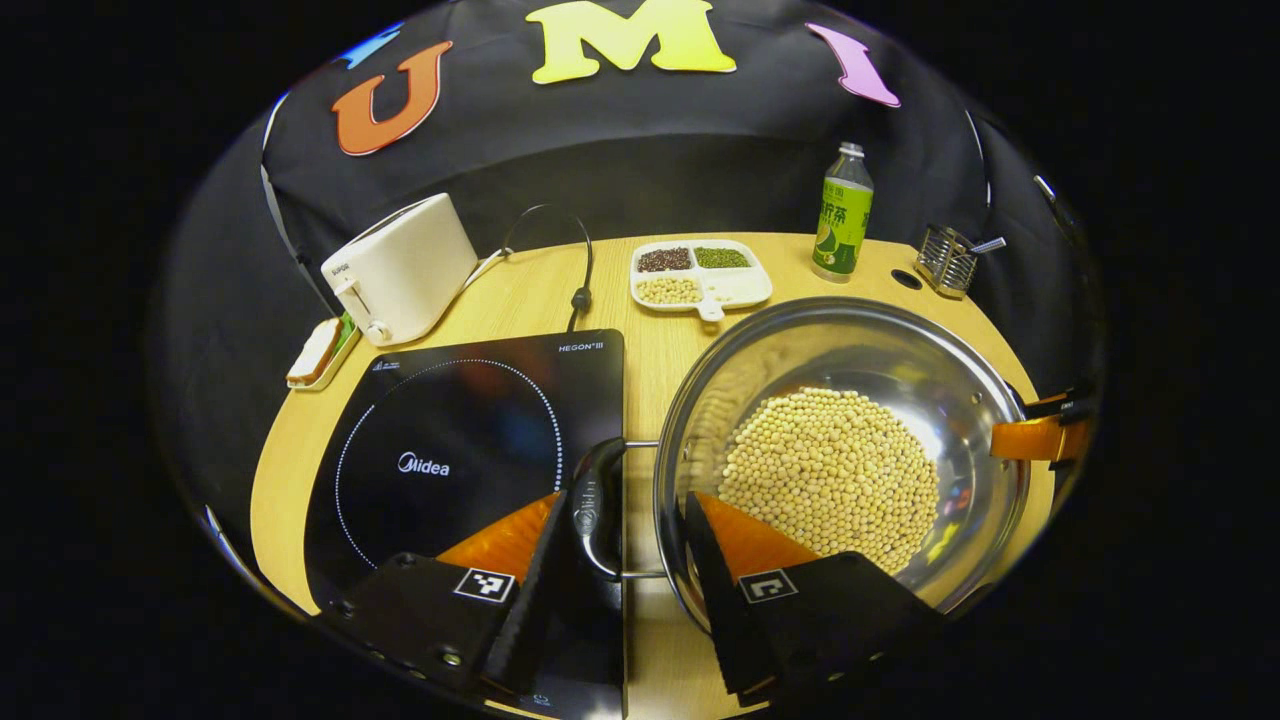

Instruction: First push the handle of the pot to place it horizontally, then grasp the pot with both hands and set it on the induction cooktop.

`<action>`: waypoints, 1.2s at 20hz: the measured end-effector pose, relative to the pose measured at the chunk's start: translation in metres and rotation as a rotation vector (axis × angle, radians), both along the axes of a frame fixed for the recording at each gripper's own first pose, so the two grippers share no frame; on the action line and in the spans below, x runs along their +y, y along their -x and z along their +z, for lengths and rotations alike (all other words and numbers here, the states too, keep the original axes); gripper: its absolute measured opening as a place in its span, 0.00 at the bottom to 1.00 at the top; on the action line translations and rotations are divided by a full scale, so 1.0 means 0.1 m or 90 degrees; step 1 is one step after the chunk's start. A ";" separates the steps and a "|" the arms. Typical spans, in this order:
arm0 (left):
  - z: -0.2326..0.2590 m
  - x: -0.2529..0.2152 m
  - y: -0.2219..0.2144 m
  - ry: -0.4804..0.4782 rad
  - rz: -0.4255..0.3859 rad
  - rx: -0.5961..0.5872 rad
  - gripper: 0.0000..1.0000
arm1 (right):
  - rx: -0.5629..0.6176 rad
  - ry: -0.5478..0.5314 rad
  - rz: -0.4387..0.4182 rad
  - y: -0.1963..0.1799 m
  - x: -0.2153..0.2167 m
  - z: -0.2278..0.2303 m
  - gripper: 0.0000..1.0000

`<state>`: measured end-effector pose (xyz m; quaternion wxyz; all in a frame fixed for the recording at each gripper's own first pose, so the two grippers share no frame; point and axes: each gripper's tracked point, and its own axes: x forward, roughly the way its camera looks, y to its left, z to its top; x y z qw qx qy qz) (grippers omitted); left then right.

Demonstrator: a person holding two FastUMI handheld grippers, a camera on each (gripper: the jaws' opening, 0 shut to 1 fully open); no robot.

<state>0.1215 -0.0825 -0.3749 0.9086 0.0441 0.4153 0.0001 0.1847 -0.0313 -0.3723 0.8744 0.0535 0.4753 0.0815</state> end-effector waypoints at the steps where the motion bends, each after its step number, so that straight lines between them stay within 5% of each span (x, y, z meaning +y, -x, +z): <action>1: 0.00 0.00 0.00 0.003 0.010 0.006 0.65 | 0.000 -0.002 0.002 0.01 0.00 0.00 0.61; 3: 0.01 0.00 -0.01 0.017 0.034 0.021 0.72 | -0.006 -0.008 0.002 -0.01 0.00 0.00 0.59; 4: 0.02 0.00 0.00 0.020 0.041 0.031 0.60 | -0.008 -0.006 -0.003 -0.02 0.00 0.02 0.58; 8: 0.07 -0.02 0.03 0.032 0.035 0.031 0.56 | -0.040 0.016 -0.004 0.05 -0.03 0.16 0.52; 9: 0.12 -0.03 0.04 0.035 0.031 0.025 0.46 | -0.045 0.019 -0.006 0.08 -0.04 0.21 0.52; 10: 0.17 -0.03 0.04 0.035 0.025 0.022 0.67 | -0.047 0.021 -0.009 0.11 -0.03 0.24 0.53; 12: 0.24 0.01 0.04 0.038 0.012 0.015 0.56 | -0.052 0.022 -0.021 0.17 0.01 0.32 0.52; 24: 0.63 0.85 0.07 0.035 -0.003 -0.026 0.56 | -0.086 0.012 -0.032 0.33 0.85 0.73 0.52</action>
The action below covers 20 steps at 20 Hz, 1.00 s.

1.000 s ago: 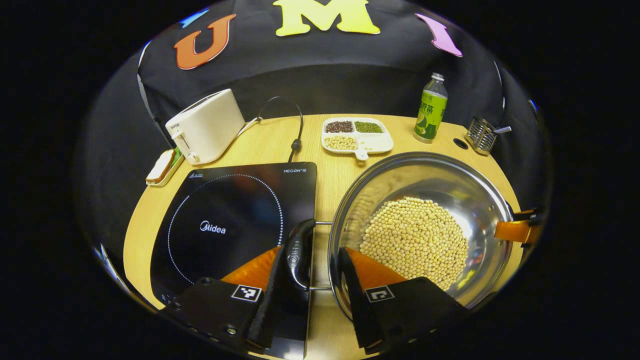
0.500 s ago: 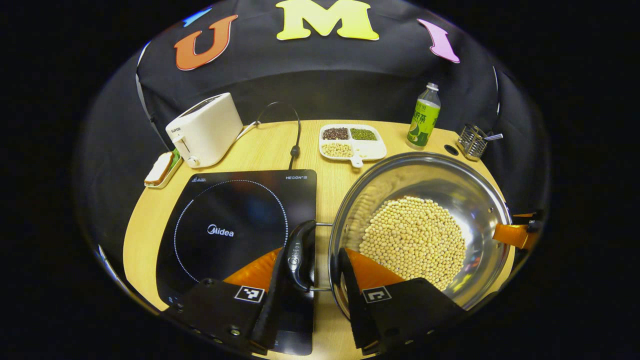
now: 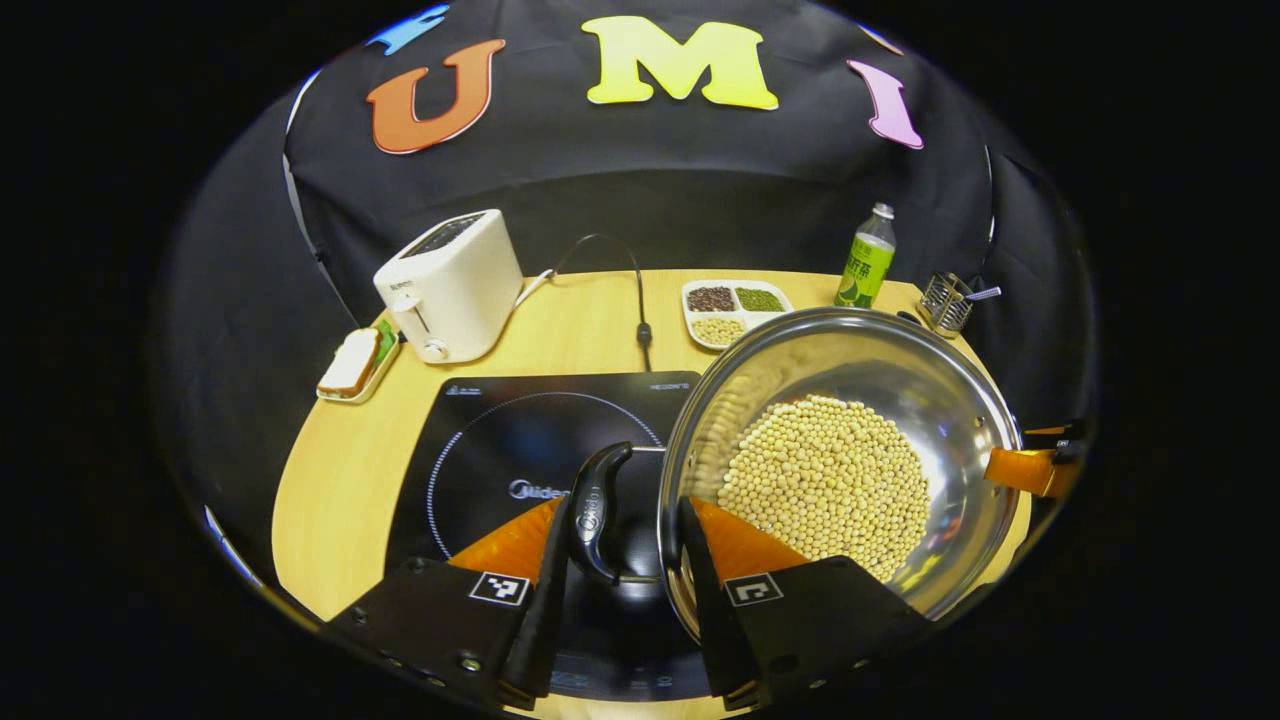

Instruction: First push the handle of the pot to place it horizontally, then grasp the pot with both hands and set it on the induction cooktop.

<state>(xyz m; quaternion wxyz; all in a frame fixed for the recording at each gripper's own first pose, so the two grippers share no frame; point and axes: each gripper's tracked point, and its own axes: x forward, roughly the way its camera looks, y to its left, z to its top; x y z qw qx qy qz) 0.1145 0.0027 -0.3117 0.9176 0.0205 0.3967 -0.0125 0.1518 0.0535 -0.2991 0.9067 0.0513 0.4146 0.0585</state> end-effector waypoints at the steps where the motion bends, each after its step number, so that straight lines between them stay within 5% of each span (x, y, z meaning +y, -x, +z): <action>1: 0.01 0.09 0.00 -0.001 0.002 -0.001 0.56 | -0.001 0.000 0.002 0.00 0.10 0.02 0.53; 20: -0.13 1.63 -0.07 -0.020 0.036 0.019 0.56 | 0.026 -0.008 0.042 -0.17 1.68 -0.03 0.52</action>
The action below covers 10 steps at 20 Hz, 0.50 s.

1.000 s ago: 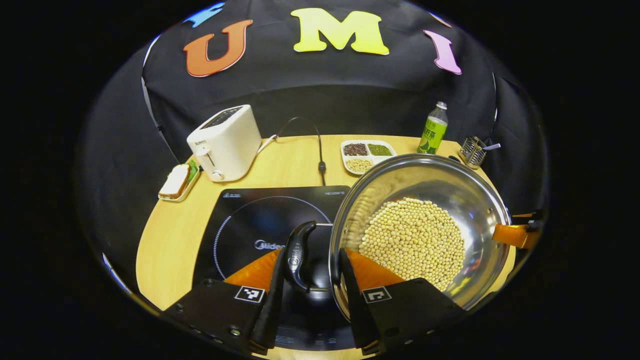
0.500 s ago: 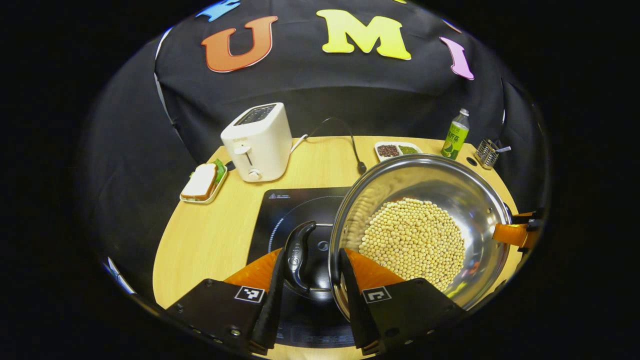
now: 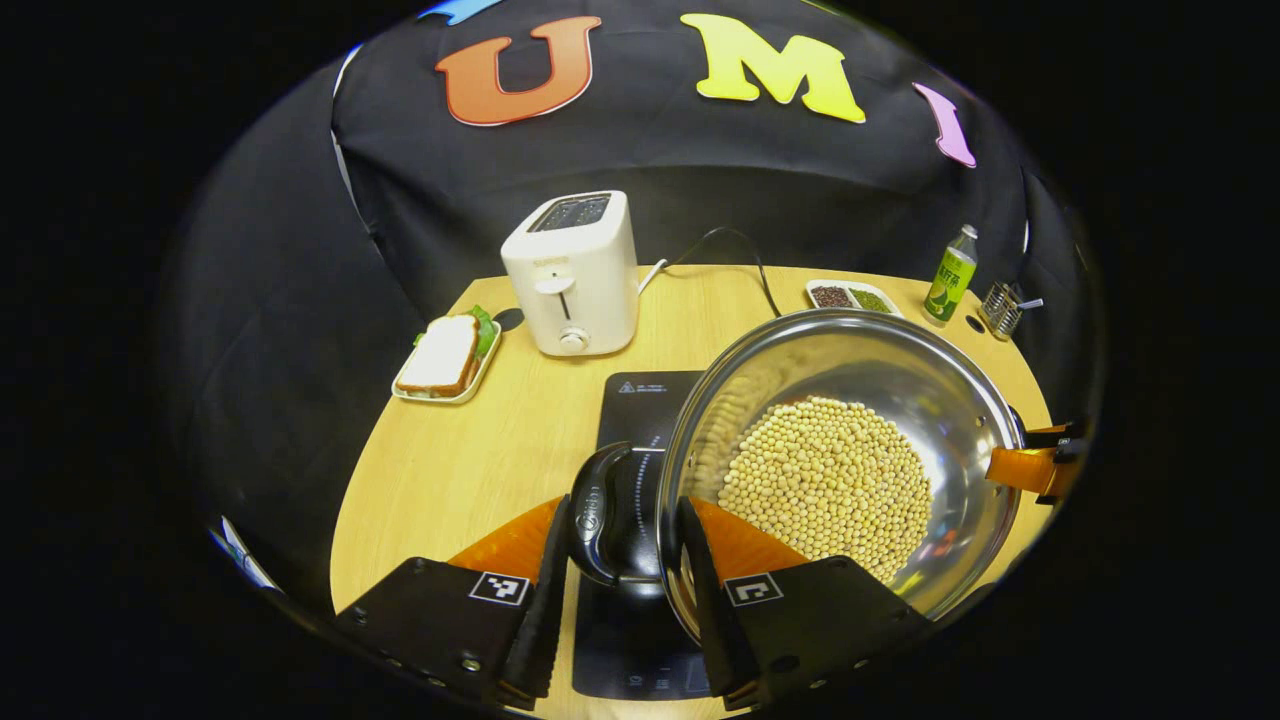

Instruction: First push the handle of the pot to place it horizontally, then grasp the pot with both hands and set it on the induction cooktop.

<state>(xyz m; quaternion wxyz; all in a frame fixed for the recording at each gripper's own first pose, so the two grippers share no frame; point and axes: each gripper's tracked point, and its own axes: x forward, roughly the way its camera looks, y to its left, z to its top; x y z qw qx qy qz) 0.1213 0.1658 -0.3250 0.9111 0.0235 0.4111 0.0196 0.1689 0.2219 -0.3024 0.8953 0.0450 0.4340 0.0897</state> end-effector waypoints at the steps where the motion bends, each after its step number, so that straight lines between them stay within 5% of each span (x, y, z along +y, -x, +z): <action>1: -0.01 0.05 -0.01 -0.001 0.001 0.002 0.56 | 0.002 0.000 0.002 -0.02 0.05 -0.02 0.53; 10: -0.09 0.25 -0.07 0.003 0.002 0.007 0.56 | 0.009 0.003 0.005 -0.10 0.26 -0.05 0.52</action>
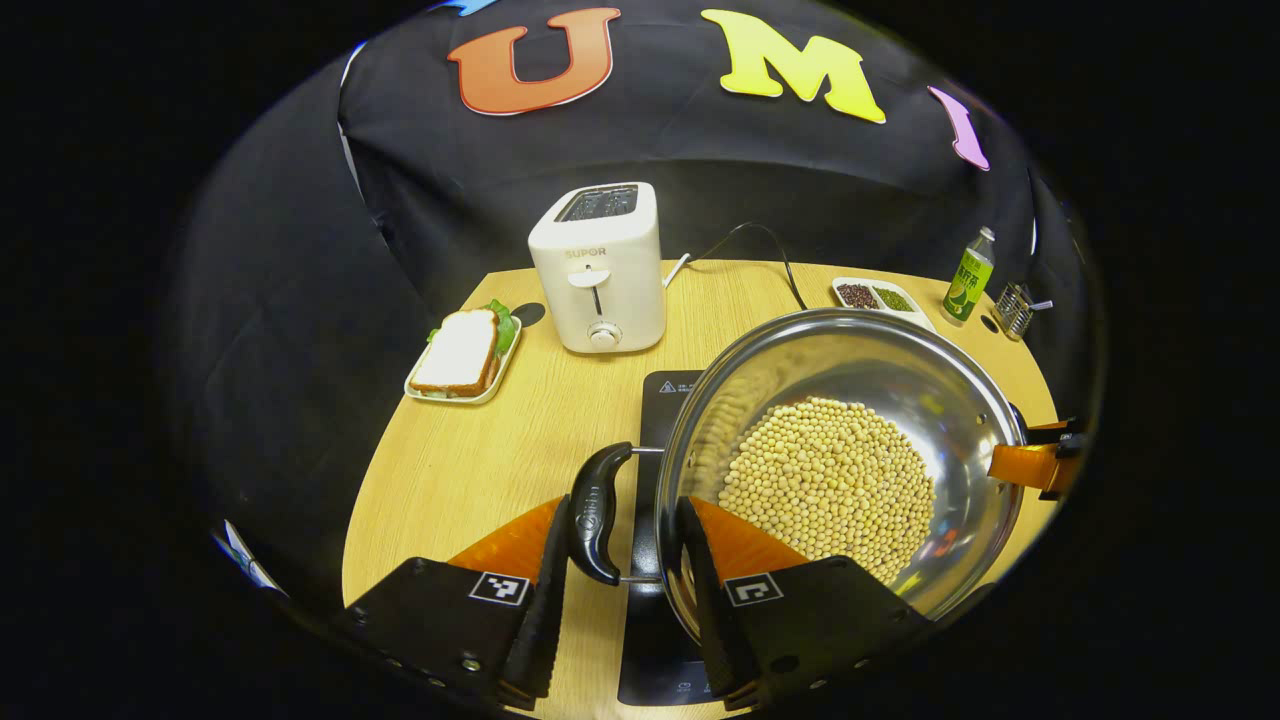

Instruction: First push the handle of the pot to place it horizontally, then grasp the pot with both hands and set it on the induction cooktop.

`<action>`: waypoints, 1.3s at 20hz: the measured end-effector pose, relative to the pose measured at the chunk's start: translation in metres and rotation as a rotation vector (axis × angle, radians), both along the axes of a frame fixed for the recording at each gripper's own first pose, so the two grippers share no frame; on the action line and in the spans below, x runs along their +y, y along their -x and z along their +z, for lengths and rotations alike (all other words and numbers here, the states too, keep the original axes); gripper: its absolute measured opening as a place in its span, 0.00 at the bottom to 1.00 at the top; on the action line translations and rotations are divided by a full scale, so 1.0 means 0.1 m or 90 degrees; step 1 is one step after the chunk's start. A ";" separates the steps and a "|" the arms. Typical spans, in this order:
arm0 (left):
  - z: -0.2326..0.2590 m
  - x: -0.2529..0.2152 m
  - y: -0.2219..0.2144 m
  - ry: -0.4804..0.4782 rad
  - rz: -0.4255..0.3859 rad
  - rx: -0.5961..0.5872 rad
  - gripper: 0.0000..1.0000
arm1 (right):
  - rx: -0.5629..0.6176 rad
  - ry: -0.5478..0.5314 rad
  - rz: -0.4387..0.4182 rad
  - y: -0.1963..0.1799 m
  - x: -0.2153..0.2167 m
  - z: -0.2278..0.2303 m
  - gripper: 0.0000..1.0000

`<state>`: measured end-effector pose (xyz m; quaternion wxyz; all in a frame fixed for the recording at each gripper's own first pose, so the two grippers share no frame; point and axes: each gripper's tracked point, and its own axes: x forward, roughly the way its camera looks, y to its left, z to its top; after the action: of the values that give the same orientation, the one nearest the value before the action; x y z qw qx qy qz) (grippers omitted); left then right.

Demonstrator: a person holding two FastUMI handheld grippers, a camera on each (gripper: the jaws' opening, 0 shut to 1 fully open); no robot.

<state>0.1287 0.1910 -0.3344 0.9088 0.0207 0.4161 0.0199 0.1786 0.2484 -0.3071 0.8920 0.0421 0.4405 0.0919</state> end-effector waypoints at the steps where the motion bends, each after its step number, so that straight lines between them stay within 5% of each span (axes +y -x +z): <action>1: 0.00 0.01 0.00 0.001 -0.002 -0.001 0.56 | 0.001 -0.002 -0.001 0.01 0.00 -0.01 0.52; 17: 0.00 0.00 -0.05 -0.004 -0.011 -0.049 0.57 | -0.026 -0.016 -0.014 -0.01 -0.01 -0.02 0.57; 24: 0.03 0.00 -0.05 -0.014 -0.040 -0.068 0.64 | -0.059 -0.011 -0.021 -0.02 -0.01 -0.03 0.63; 25: 0.03 -0.03 -0.04 -0.008 -0.043 -0.070 0.77 | -0.071 -0.011 -0.017 -0.02 -0.01 0.01 0.72; 26: 0.05 -0.02 -0.05 -0.007 -0.044 -0.078 0.60 | -0.088 -0.014 -0.018 -0.04 -0.03 0.04 0.72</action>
<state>0.1335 0.1886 -0.3291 0.9327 0.0387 0.3586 -0.0084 0.1822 0.2458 -0.3031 0.9211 0.0513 0.3760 0.0867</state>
